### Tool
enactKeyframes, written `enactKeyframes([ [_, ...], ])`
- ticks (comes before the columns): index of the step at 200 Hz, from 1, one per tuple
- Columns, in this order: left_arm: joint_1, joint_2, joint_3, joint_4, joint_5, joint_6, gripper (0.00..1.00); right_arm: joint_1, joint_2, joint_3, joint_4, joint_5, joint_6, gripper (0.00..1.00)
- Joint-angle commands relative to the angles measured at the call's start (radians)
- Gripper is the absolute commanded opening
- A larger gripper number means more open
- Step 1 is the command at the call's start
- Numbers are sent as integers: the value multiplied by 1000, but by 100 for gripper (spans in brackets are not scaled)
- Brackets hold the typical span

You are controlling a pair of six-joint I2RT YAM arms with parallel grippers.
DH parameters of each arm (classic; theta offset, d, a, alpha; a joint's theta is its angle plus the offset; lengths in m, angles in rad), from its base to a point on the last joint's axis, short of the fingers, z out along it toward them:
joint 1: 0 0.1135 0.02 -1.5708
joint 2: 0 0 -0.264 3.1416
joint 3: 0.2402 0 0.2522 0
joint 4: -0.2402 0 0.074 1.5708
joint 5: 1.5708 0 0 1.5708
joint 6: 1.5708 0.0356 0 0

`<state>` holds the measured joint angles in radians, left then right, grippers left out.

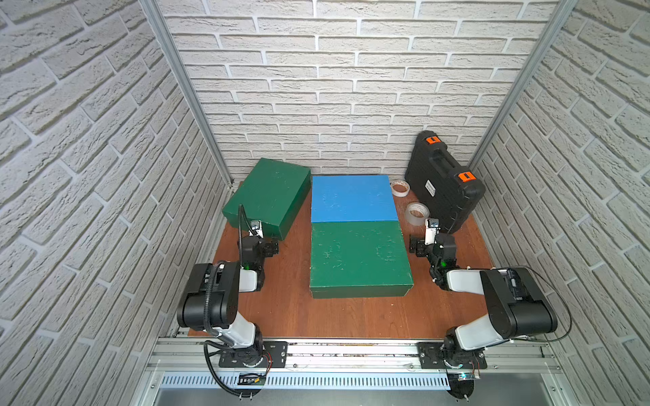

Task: Stack the shoeboxes
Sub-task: Move the shoebox to the center of the board.

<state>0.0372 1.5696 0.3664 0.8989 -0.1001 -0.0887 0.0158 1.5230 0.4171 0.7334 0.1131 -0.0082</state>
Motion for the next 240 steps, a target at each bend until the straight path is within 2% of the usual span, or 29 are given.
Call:
enactKeyframes([
  [1,7,1,5,50,1,6,98,3,-27,1,33,-7,-4,99],
  [27,8,1,5,51,2,6,98,11,-35,-6,35,-19,-4,99],
  [45,8,1,5,49,2,6,98,19,-70,-28,15,-148,-15,99],
  [116,8,1,6,49,2,6,98,21,-59,-19,12,-148,-12,99],
  [174,7,2,5,49,1,4,98,-32,-30,-2,30,-118,15,99],
  [219,14,3,9,42,13,3,98,-32,-46,6,33,-109,16,99],
  [224,13,2,9,42,16,3,98,-32,-71,44,-18,-100,30,100],
  [232,13,2,8,43,16,2,98,-33,-126,155,-326,-85,32,100],
  [240,12,-1,2,53,11,8,98,-33,-144,243,-488,-94,31,100],
])
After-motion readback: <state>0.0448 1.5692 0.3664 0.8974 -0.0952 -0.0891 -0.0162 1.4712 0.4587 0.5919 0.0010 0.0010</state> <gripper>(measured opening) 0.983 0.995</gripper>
